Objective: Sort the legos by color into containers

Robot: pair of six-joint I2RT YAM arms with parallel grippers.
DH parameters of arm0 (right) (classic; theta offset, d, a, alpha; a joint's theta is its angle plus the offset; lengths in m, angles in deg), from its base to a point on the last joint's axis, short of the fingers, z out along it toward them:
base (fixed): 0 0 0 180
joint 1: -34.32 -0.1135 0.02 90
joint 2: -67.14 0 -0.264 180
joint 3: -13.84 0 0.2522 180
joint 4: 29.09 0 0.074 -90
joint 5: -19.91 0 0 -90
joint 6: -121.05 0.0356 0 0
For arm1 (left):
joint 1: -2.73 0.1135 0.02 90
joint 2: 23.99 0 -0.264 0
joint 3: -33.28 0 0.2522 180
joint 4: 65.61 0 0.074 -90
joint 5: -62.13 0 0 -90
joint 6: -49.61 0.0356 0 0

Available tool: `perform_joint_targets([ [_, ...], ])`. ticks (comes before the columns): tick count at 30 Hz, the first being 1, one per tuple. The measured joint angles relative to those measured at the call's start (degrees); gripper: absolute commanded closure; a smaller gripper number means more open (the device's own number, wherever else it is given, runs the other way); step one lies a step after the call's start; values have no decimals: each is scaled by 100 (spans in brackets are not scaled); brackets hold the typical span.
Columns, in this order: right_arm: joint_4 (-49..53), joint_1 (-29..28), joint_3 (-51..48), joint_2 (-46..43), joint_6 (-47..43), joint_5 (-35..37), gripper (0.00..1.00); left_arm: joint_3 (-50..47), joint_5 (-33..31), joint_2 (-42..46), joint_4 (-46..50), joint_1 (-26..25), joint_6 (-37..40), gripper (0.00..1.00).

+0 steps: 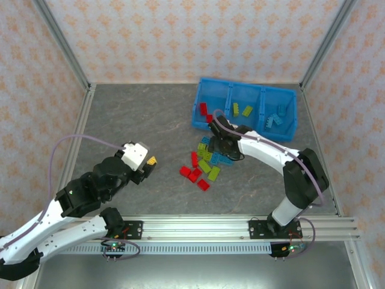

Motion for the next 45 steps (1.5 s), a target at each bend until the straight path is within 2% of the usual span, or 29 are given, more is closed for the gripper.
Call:
perform_joint_targets([
  [3,11,4,-420,-210,-105,46,14,-55,4,-94,0,0,116,28],
  [8,-68,57,-748,-223,-151,-44,17,-55,28,-267,0,2,234,24],
  [17,-704,420,-1056,7,-127,-680,17,-168,42,-142,7,2,232,22],
  [20,-1023,463,-1117,50,-79,-846,23,-186,55,-149,7,2,234,22],
  [29,-1932,590,-1447,44,72,-1158,50,-199,55,-214,13,4,234,22],
  [36,-2251,632,-1853,-286,175,-1224,56,-201,55,-286,15,4,234,21],
  [40,-1952,632,-2243,-824,278,-1130,54,-203,55,-313,13,4,234,21],
  [41,-1840,632,-2328,-966,297,-1117,50,-205,55,-319,15,4,234,21],
  [43,-1574,632,-2479,-1276,326,-1117,31,-205,57,-339,13,11,234,21],
  [45,-1357,632,-2524,-1537,293,-1121,21,-205,59,-374,13,39,234,21],
])
